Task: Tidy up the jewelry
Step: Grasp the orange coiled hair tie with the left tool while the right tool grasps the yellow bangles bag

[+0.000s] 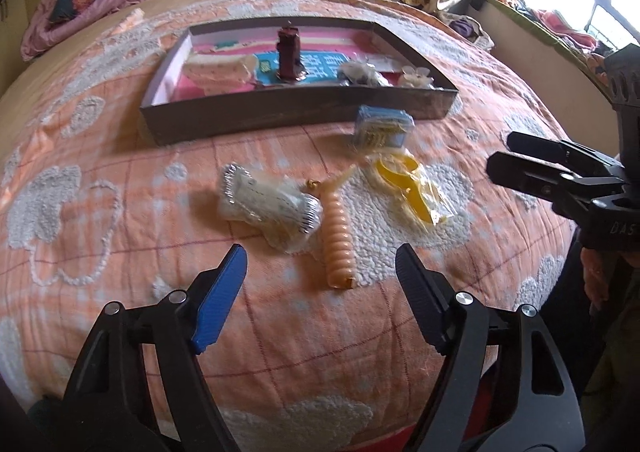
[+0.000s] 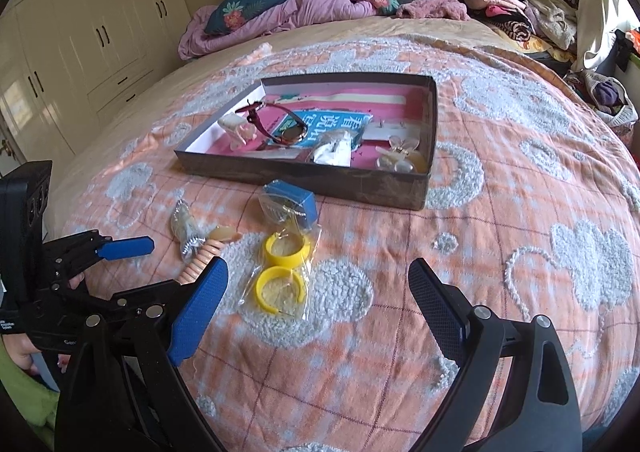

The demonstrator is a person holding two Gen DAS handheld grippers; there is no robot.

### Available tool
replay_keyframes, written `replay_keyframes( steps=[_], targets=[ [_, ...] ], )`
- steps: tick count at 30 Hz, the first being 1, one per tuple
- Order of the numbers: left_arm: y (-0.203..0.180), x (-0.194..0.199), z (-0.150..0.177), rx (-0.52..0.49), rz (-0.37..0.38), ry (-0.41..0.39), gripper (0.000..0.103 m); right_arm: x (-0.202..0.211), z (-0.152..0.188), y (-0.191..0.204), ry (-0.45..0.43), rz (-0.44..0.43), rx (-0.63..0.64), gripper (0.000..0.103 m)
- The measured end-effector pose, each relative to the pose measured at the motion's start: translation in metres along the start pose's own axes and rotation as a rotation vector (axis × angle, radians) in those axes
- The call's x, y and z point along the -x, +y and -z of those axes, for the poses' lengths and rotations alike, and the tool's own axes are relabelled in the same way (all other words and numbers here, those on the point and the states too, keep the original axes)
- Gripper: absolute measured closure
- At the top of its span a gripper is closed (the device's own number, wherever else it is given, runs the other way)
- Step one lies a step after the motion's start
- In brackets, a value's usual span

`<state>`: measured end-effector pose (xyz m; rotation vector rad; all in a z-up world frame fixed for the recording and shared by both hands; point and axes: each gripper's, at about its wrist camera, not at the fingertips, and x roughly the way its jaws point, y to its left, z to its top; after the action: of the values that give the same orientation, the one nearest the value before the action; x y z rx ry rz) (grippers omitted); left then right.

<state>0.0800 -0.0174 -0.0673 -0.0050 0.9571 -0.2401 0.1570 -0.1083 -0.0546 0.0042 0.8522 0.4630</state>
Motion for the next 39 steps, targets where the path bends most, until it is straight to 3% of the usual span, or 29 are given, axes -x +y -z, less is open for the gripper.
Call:
replay_keyframes(
  steps=[1, 4, 9, 13, 17, 21, 24, 27, 34, 39],
  targets=[
    [0.000, -0.001, 0.000, -0.001, -0.001, 0.001, 0.035, -0.002, 0.001, 0.000, 0.005, -0.002, -0.001, 0.012],
    [0.003, -0.005, 0.001, 0.013, 0.016, 0.015, 0.054, -0.008, 0.003, -0.002, 0.020, -0.004, -0.003, 0.012],
    [0.003, -0.015, 0.004, 0.026, 0.056, 0.049, 0.063, -0.016, 0.005, -0.002, 0.038, -0.005, -0.002, 0.012],
    [0.000, -0.022, 0.005, 0.011, 0.050, 0.061, 0.084, -0.023, 0.006, 0.000, 0.053, -0.008, 0.008, 0.012],
    [0.001, -0.022, 0.005, 0.009, 0.050, 0.059, 0.092, -0.034, 0.007, 0.008, 0.072, -0.020, 0.028, 0.013],
    [0.002, -0.021, 0.006, 0.009, 0.052, 0.053, 0.092, -0.051, 0.005, 0.019, 0.100, -0.039, 0.056, 0.019],
    [0.002, -0.018, 0.006, 0.007, 0.048, 0.048, 0.092, -0.066, 0.005, 0.024, 0.128, -0.031, 0.075, 0.034],
    [0.001, -0.013, 0.007, 0.005, 0.048, 0.039, 0.093, -0.071, 0.006, 0.028, 0.120, -0.017, 0.116, 0.060],
    [-0.001, 0.005, 0.008, 0.005, 0.056, 0.010, 0.093, -0.045, 0.013, 0.017, 0.095, -0.062, 0.069, 0.063],
    [0.001, 0.023, 0.005, 0.016, 0.062, -0.030, 0.093, -0.012, 0.007, 0.010, 0.018, -0.084, 0.028, 0.063]
  ],
)
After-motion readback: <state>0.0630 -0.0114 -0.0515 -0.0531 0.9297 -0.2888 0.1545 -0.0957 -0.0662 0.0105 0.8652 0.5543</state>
